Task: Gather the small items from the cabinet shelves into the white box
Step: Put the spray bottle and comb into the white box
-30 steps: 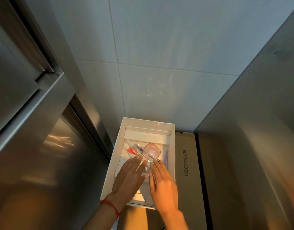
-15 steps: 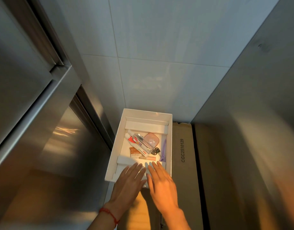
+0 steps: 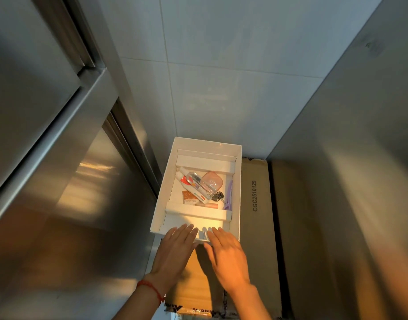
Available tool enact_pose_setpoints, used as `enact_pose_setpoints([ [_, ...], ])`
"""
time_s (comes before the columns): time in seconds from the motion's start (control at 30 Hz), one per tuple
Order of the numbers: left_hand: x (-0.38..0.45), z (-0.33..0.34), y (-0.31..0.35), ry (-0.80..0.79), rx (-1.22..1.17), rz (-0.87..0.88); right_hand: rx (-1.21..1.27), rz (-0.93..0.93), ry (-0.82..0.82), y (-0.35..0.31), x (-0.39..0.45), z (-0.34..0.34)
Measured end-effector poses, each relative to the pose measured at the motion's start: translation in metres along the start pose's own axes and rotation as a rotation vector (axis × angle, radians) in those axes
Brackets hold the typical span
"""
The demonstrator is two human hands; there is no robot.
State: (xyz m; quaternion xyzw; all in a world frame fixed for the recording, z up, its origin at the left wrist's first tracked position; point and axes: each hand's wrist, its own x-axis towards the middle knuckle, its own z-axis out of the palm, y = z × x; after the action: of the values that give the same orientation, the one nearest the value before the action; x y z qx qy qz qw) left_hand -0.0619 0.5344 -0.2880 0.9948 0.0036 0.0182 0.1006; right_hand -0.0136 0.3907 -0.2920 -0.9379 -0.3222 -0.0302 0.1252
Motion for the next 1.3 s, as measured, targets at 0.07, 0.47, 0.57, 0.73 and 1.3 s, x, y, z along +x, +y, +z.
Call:
enact_pose_setpoints([
  [0.07,-0.002,0.001,0.001,-0.006,0.011,-0.012,0.029,-0.005,0.014,0.002,0.000,0.002],
  [0.47,-0.017,0.021,0.007,-0.221,-0.064,-0.192,0.145,-0.002,-0.018,-0.001,-0.008,-0.013],
  [0.57,-0.019,0.015,0.017,-0.194,-0.053,-0.224,0.162,-0.005,-0.035,0.001,-0.010,-0.021],
  [0.73,-0.024,-0.001,0.035,0.020,-0.013,-0.123,0.191,-0.006,-0.067,0.001,-0.017,-0.034],
  [1.3,-0.053,-0.006,0.051,0.053,-0.093,-0.199,0.282,0.121,-0.245,-0.007,-0.047,-0.028],
])
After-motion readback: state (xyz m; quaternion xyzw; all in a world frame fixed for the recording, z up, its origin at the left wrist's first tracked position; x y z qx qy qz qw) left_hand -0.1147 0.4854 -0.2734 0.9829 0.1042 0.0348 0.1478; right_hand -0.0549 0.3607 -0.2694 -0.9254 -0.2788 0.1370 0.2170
